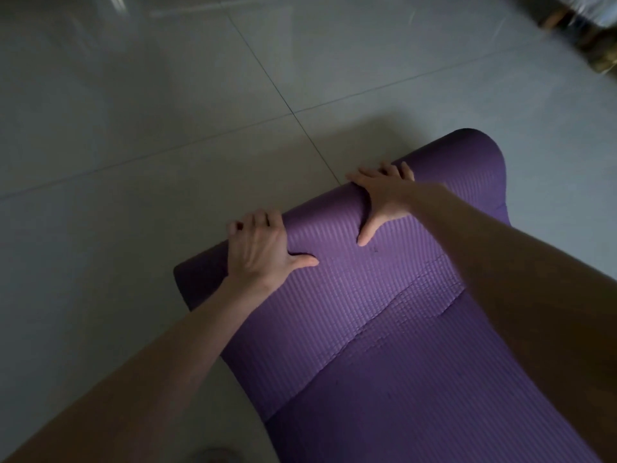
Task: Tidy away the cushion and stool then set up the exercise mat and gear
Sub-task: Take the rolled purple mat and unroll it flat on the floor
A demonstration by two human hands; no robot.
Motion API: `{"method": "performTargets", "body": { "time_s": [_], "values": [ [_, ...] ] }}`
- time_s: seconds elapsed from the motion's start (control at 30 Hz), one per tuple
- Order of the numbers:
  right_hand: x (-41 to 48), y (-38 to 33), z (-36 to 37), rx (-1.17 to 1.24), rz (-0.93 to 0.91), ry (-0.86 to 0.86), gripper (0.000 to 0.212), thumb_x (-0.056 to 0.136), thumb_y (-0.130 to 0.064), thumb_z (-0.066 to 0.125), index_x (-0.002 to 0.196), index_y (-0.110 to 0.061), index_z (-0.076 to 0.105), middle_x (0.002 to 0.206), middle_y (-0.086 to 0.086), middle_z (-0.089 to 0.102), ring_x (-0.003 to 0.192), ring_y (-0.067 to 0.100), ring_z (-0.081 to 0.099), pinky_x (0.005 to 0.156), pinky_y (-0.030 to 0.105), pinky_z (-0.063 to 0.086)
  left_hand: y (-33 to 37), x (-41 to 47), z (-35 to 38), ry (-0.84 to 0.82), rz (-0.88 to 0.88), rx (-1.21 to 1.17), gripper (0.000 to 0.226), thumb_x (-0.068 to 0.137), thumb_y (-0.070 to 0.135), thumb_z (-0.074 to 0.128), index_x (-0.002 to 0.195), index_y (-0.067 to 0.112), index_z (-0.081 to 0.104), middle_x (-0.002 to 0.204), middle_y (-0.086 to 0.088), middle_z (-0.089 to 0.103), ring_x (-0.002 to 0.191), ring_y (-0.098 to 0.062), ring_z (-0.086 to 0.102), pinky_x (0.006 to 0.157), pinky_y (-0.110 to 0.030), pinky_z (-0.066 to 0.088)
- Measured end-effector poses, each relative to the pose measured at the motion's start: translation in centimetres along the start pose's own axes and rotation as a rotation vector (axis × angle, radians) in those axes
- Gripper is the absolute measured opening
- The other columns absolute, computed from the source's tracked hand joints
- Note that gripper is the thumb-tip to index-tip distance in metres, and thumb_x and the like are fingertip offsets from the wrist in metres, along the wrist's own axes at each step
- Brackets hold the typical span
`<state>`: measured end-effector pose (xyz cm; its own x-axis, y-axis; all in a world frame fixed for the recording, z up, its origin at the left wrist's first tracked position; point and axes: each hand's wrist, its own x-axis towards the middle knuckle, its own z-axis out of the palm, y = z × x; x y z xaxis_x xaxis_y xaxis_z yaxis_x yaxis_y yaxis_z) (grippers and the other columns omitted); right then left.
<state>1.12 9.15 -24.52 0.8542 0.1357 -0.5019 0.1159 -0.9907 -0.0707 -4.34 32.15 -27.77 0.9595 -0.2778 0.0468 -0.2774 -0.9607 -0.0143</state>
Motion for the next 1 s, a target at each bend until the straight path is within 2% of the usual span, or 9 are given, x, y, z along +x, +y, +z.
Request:
{"method": "performTargets", "body": {
  "time_s": [0.07,0.1,0.2,0.3,0.37,0.57,0.7,0.8,1.0],
  "values": [
    [0.3,-0.7,-0.7,-0.052,-0.043,0.015,0.124,0.04,-0.061,0.084,0.144,-0.03,0.024,0.154,0.0,0.024,0.145,0.034,0.004,0.115,0.055,-0.002,0.1,-0.9,-0.5,0.141,0.05,0.082,0.091,0.05,0.085,0.056,0.088,0.002,0.057,0.08,-0.014,0.063,0.074,-0.029,0.06,0.072,-0.041,0.045],
    [0.2,-1.1,-0.9,-0.06,-0.069,0.053,0.115,0.038,-0.06,0.085,0.136,-0.027,0.034,0.144,0.001,0.037,0.142,0.033,0.016,0.115,0.053,0.005,0.1,-1.2,-0.7,0.185,0.061,0.113,0.09,0.048,0.085,0.056,0.084,0.003,0.057,0.075,-0.013,0.062,0.069,-0.028,0.058,0.07,-0.04,0.045],
    [-1.1,-1.6,-1.0,-0.085,-0.11,0.238,0.101,0.04,-0.061,0.084,0.122,-0.019,0.046,0.123,0.001,0.05,0.123,0.026,0.039,0.112,0.044,0.019,-0.2,-1.6,-1.2,0.269,0.072,0.146,0.092,0.046,0.086,0.058,0.086,0.003,0.056,0.075,-0.012,0.061,0.069,-0.027,0.057,0.072,-0.041,0.046],
    [-3.3,-1.3,-0.2,-0.082,-0.116,0.516,0.103,0.044,-0.061,0.083,0.126,-0.011,0.046,0.126,0.006,0.049,0.125,0.028,0.036,0.115,0.045,0.007,-0.7,-2.1,-1.7,0.36,0.052,0.149,0.098,0.048,0.083,0.062,0.103,0.002,0.052,0.088,-0.018,0.061,0.081,-0.032,0.058,0.084,-0.049,0.045],
    [-4.0,-1.5,0.3,-0.043,-0.084,0.601,0.11,0.046,-0.059,0.083,0.134,-0.01,0.04,0.133,0.007,0.044,0.131,0.028,0.03,0.116,0.05,-0.001,-0.8,-2.3,-1.5,0.334,0.015,0.132,0.104,0.052,0.078,0.062,0.122,0.003,0.044,0.105,-0.023,0.058,0.096,-0.037,0.057,0.094,-0.059,0.038],
    [-1.9,-2.4,1.6,-0.092,-0.032,0.377,0.123,0.06,-0.061,0.076,0.151,-0.017,0.006,0.158,0.001,0.014,0.146,0.023,0.005,0.113,0.061,-0.006,-1.0,-1.7,0.9,0.045,-0.041,0.099,0.115,0.064,0.078,0.054,0.148,0.009,0.017,0.139,-0.024,0.038,0.129,-0.038,0.036,0.101,-0.073,0.017],
    [-0.8,-2.5,2.3,-0.058,0.026,0.252,0.132,0.065,-0.057,0.076,0.149,-0.019,-0.019,0.159,-0.001,-0.018,0.145,0.029,-0.019,0.108,0.065,-0.007,-1.2,-1.4,1.7,-0.083,-0.007,0.09,0.115,0.071,0.081,0.039,0.148,0.016,-0.015,0.155,-0.019,0.005,0.144,-0.034,0.005,0.103,-0.073,0.007],
    [-0.4,-3.1,2.5,-0.022,0.059,0.201,0.132,0.067,-0.058,0.075,0.148,-0.02,-0.023,0.157,-0.001,-0.026,0.142,0.03,-0.025,0.106,0.068,-0.005,-1.2,-1.5,1.8,-0.146,-0.006,0.068,0.114,0.073,0.08,0.04,0.146,0.017,-0.022,0.156,-0.017,-0.008,0.144,-0.034,-0.008,0.102,-0.074,0.006],
    [-1.5,-3.2,2.6,0.074,0.077,0.077,0.123,0.072,-0.049,0.075,0.149,-0.024,-0.017,0.157,-0.005,-0.025,0.143,0.03,-0.023,0.108,0.07,0.009,-1.0,-2.2,1.4,-0.373,0.015,0.0,0.11,0.075,0.076,0.046,0.147,0.023,-0.018,0.156,-0.014,-0.017,0.144,-0.032,-0.014,0.104,-0.073,0.01]
  ]
}}
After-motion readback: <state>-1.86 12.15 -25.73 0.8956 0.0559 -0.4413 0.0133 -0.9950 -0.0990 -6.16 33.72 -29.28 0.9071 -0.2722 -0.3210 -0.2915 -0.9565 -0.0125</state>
